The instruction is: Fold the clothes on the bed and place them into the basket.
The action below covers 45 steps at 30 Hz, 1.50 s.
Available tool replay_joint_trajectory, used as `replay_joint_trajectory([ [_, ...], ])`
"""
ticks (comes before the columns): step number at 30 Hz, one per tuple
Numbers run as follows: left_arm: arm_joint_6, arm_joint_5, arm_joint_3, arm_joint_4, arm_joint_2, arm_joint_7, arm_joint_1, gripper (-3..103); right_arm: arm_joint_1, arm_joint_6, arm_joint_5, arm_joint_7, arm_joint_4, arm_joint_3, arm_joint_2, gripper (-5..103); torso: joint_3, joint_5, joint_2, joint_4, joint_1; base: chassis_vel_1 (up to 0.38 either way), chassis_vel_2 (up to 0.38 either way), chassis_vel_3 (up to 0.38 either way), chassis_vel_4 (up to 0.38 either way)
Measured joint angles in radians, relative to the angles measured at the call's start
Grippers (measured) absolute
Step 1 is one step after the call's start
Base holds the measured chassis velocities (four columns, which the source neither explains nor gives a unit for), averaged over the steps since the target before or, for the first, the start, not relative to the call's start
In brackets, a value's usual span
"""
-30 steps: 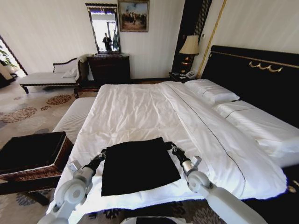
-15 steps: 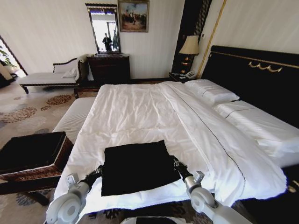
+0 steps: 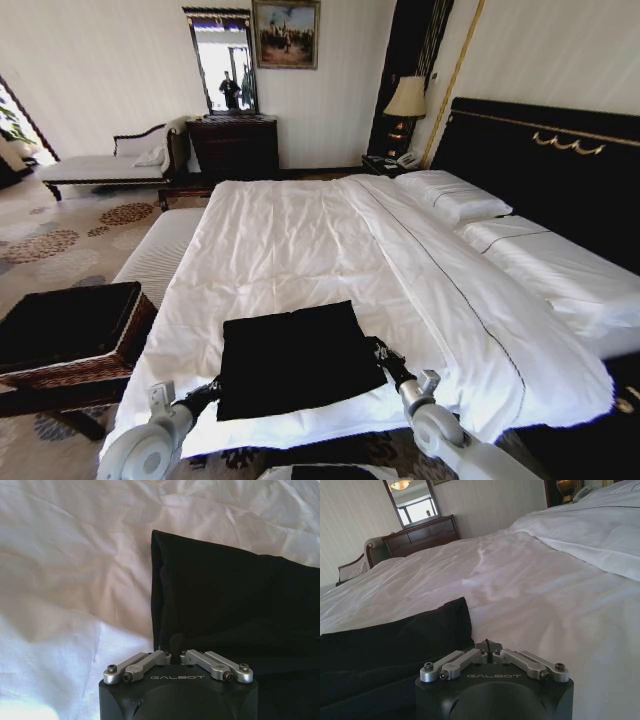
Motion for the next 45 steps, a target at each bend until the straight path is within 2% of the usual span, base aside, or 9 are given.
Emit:
replay_joint_trajectory([
  [5,-0.010,0.009,0.000,-0.019,-0.010,-0.004,0.008,6,-0.012,0.005,-0.040,0.002,0.007,-0.003,0.006,-2,0.000,-0.0001,0.000,0.0000,0.000,0.000,0.000,0.000,0.000],
  [12,-0.028,0.024,-0.031,-0.132,-0.055,0.022,0.058,27,-0.014,0.018,-0.075,0.001,0.028,0.039,0.012,25,0.000,0.0002,0.000,0.0002,0.000,0.000,0.000,0.000,0.000],
  [16,-0.115,0.011,-0.094,-0.141,-0.097,0.072,0.000,43,-0.012,0.028,-0.078,-0.007,0.045,0.101,0.025,36,0.000,0.0003,0.000,0.0003,0.000,0.000,0.000,0.000,0.000],
  [21,-0.197,-0.006,-0.093,0.029,-0.140,0.101,-0.192,59,0.012,0.029,-0.076,-0.005,0.026,0.133,0.064,58,0.000,-0.0002,0.000,-0.0003,0.000,0.000,0.000,0.000,0.000],
  [25,-0.258,0.024,-0.045,0.257,-0.186,0.190,-0.350,81,0.047,0.025,-0.077,0.003,-0.008,0.126,0.120,74,0.000,-0.0003,0.000,-0.0004,0.000,0.000,0.000,0.000,0.000],
  [31,-0.323,0.054,-0.021,0.459,-0.239,0.264,-0.450,98,0.097,0.019,-0.088,0.004,-0.056,0.086,0.167,95,0.000,0.0000,0.000,0.0007,0.000,0.000,0.000,0.000,0.000],
  [38,-0.327,0.047,0.005,0.538,-0.266,0.296,-0.497,101,0.110,0.016,-0.090,0.004,-0.080,0.081,0.176,100,0.000,0.0000,0.000,-0.0001,0.000,0.000,0.000,0.000,0.000],
  [42,-0.328,0.060,0.017,0.568,-0.276,0.308,-0.510,97,0.121,0.014,-0.089,0.004,-0.094,0.078,0.176,100,0.000,-0.0001,0.000,0.0002,0.000,0.000,0.000,0.000,0.000],
  [45,-0.328,0.064,0.019,0.578,-0.286,0.311,-0.518,81,0.128,0.013,-0.089,0.004,-0.105,0.073,0.177,100,0.000,0.0000,0.000,0.0000,0.000,0.000,0.000,0.000,0.000],
])
